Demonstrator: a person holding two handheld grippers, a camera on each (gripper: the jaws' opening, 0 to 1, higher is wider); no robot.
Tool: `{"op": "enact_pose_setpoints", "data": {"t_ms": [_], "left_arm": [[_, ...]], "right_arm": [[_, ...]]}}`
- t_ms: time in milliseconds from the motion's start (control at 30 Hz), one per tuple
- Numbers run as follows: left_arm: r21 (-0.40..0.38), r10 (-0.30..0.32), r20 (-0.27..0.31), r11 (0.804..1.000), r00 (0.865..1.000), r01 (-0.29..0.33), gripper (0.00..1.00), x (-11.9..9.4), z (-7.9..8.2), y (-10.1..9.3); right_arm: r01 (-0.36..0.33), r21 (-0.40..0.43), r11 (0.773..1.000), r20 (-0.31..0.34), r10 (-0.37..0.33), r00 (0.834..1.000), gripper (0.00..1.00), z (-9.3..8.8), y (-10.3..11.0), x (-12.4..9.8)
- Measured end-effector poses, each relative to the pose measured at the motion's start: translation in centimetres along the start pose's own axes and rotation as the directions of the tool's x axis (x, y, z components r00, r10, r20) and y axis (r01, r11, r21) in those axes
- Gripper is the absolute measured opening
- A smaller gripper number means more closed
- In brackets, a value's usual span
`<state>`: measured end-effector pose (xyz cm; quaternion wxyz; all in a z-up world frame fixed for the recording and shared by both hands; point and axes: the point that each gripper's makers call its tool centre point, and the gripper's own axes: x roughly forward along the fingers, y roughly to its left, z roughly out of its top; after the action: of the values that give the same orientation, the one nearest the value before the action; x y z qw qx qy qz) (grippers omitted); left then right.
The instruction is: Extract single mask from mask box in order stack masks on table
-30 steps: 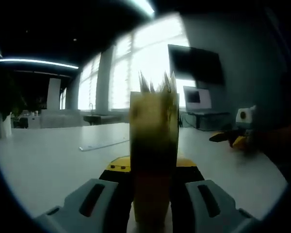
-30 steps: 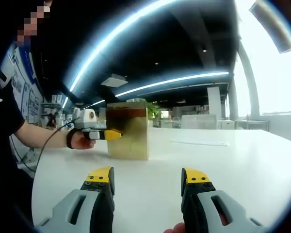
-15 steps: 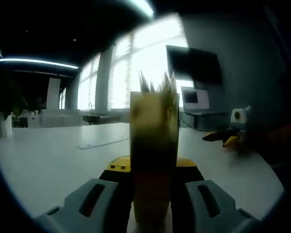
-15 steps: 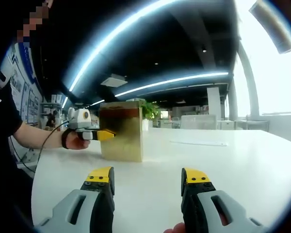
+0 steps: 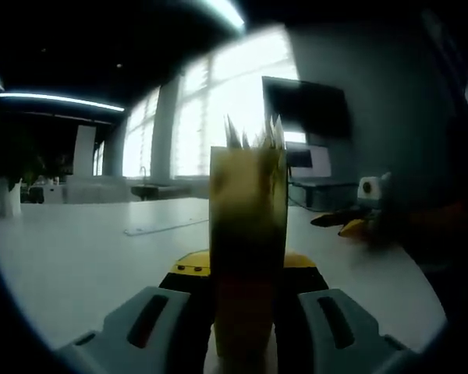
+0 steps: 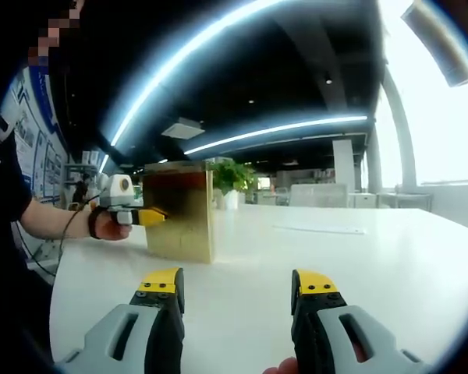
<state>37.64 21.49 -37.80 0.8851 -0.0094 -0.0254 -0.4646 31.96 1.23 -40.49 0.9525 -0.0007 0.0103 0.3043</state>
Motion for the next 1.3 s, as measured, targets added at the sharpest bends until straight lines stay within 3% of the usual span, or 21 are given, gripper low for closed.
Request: {"op": "enact_pose_setpoints", "data": {"t_ms": [600,1300], "left_arm": [[-0.003,0.028,0.047,1.0,0.998,-0.028,0.19,-2.2,0.1,-2.8],[0.018,0.053,0.03,0.998,0.998,-0.054,0.21,-2.2,-0.3,-3.2]], "right_arm": [[0.003,-0.004,1.0,-0.006,-0.003,1.0,0.51,-0.1,0.1,0.0],[0.013,-0.01,1.0,-0.019,-0.014,1.0,0.5,-0.3,-0.3,0.0]]}}
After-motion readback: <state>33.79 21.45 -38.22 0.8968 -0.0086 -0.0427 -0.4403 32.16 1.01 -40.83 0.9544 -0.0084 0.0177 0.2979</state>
